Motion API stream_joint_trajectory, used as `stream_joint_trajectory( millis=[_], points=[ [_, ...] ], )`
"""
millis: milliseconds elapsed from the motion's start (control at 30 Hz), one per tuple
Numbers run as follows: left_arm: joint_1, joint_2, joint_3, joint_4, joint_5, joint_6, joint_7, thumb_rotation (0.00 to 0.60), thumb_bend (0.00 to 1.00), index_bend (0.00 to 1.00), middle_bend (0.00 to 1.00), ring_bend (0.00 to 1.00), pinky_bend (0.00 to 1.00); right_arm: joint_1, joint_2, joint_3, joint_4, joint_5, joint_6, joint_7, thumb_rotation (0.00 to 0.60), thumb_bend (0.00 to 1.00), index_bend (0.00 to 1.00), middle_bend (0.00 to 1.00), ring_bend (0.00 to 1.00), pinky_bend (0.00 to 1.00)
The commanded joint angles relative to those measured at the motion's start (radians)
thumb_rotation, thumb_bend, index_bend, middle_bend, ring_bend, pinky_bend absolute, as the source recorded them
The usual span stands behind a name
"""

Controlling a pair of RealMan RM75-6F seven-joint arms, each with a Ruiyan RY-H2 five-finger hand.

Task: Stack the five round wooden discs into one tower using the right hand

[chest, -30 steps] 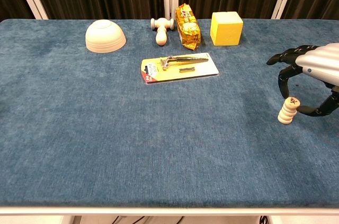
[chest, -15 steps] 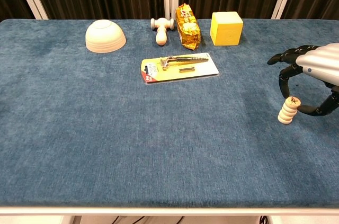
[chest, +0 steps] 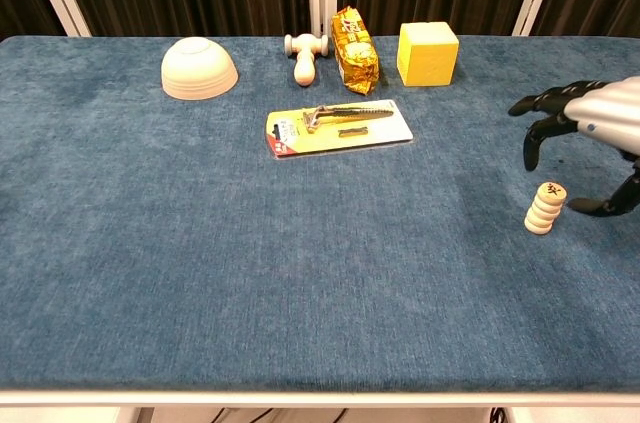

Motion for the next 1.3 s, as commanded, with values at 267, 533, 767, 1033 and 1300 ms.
stream_joint_trajectory(
  millis=[267,533,767,1033,1300],
  points=[
    [0.000,-0.001,0.001,-0.005,0.004,0.001,0.009,0.600,0.14,0.08,0.00,0.00,0.00,0.010,0.069,-0.027,0.010,0.071,-0.098,0.033,0.600,0.33,0.26,0.00,0.00,0.00],
    [0.000,-0.002,0.002,-0.006,0.002,-0.002,0.015,0.600,0.14,0.08,0.00,0.00,0.00,0.011,0.070,-0.043,0.038,0.047,-0.136,0.094,0.580,0.66,0.25,0.00,0.00,0.00],
    [0.000,-0.001,0.002,-0.005,0.000,-0.002,0.012,0.600,0.14,0.08,0.00,0.00,0.00,0.016,0.057,-0.039,0.056,0.030,-0.159,0.149,0.572,0.73,0.24,0.00,0.00,0.00],
    [-0.001,-0.001,0.001,-0.002,-0.001,-0.005,0.008,0.600,0.14,0.08,0.00,0.00,0.00,0.014,0.050,-0.032,0.074,0.000,-0.169,0.227,0.573,0.73,0.23,0.00,0.00,0.00],
    [-0.002,-0.003,0.001,-0.001,-0.003,-0.008,0.011,0.600,0.14,0.08,0.00,0.00,0.00,0.017,0.063,-0.034,0.067,-0.012,-0.192,0.271,0.572,0.75,0.25,0.00,0.00,0.00]
  ],
)
